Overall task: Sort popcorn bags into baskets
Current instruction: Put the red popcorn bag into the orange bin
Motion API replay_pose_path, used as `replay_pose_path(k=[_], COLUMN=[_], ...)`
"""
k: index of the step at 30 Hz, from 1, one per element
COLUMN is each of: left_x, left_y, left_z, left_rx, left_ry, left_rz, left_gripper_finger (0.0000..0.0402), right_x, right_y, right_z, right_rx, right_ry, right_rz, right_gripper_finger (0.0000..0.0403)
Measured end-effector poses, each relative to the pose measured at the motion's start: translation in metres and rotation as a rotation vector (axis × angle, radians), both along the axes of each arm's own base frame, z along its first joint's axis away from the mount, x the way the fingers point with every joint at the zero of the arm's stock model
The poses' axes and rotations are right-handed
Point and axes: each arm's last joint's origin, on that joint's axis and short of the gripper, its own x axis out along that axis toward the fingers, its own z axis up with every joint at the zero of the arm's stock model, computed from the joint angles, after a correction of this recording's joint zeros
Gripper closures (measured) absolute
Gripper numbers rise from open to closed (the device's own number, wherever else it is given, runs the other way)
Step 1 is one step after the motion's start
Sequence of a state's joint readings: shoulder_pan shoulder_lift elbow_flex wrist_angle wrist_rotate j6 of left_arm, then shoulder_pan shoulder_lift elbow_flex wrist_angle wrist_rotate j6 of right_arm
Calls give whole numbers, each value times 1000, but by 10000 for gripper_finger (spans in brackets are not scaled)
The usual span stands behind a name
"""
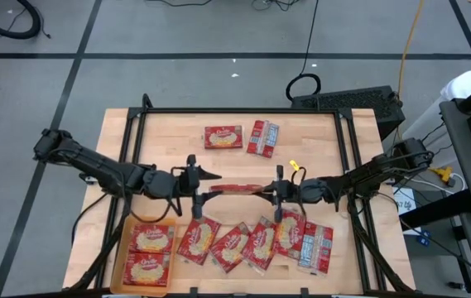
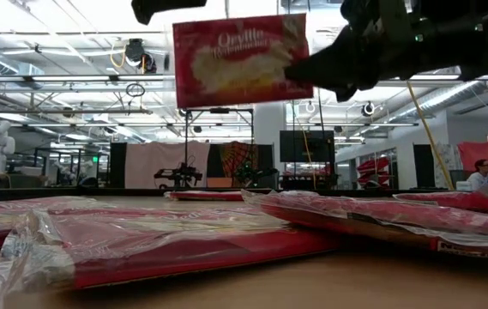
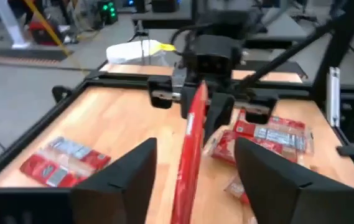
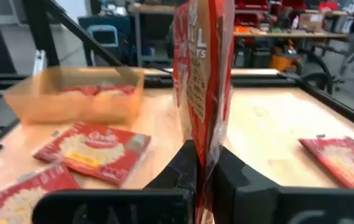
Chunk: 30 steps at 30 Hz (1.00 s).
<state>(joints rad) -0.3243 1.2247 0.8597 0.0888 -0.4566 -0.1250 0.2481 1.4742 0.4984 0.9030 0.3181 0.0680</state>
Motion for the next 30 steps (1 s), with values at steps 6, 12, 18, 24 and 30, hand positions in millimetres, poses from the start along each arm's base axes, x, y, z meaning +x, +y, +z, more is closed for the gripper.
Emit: replay_pose_path(k=[6,12,18,24,30], left_x=[9,25,50,70,81], left_y=[13,26,34,44,53], left_z=[-4,-20,-33,-50,-66], left_rx=[-103,-141,-154,-140,-149], left_ry=[9,91,199,335,375], left_rz=[-46,-115,-150,-154,-108], left_gripper_finger=[154,160,172,178,186], right_x=[0,0,0,-1,-2], right_y=[0,-3,-7,-10,-10], right_z=[-3,-4,-8,-12,-15], right_rx=[-9,19,31,72,64], right_ry=[30,37,82,117,152], right_rz=[1,-15,-33,-54,-56], right_gripper_finger=[398,398,397,397,397])
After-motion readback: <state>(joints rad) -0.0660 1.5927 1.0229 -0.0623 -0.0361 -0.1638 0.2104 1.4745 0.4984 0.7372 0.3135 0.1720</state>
